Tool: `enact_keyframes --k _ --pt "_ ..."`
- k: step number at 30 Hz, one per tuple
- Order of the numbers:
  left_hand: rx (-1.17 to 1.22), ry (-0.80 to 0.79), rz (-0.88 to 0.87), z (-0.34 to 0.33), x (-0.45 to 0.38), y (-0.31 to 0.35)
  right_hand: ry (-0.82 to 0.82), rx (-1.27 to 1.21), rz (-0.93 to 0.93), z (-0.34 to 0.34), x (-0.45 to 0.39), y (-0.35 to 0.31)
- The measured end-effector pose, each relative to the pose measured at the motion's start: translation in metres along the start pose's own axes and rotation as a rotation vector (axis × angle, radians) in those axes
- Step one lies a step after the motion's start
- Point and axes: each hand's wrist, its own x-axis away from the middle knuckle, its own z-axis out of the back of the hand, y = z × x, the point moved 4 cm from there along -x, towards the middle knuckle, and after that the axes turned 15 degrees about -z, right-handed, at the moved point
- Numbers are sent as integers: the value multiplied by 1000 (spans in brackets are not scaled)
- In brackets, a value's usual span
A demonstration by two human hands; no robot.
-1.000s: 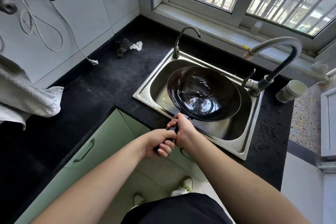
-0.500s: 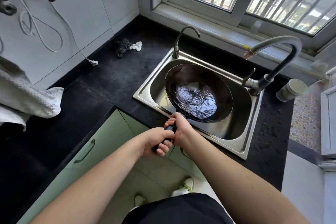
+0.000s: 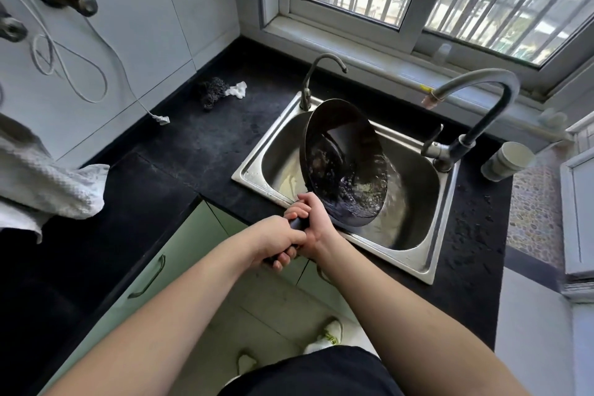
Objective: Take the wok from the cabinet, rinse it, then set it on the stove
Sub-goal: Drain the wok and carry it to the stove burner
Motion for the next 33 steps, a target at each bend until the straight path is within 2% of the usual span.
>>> enact_keyframes --k 10,17,20,23,28,33 --pt "-313 93 -136 -3 5 21 -206 -8 -58 -11 10 -4" --pt "-543 92 -184 -3 13 28 -182 35 -56 -8 12 -3" --pt "-661 103 -203 -3 13 25 -78 87 -14 -2 9 -2" --pt "-706 181 -202 0 11 14 112 205 -7 5 9 -7" --pt "-662 264 -274 -9 5 -9 410 504 -73 3 25 -18" --pt "-654 328 -267 -23 0 -21 584 625 26 6 19 -17"
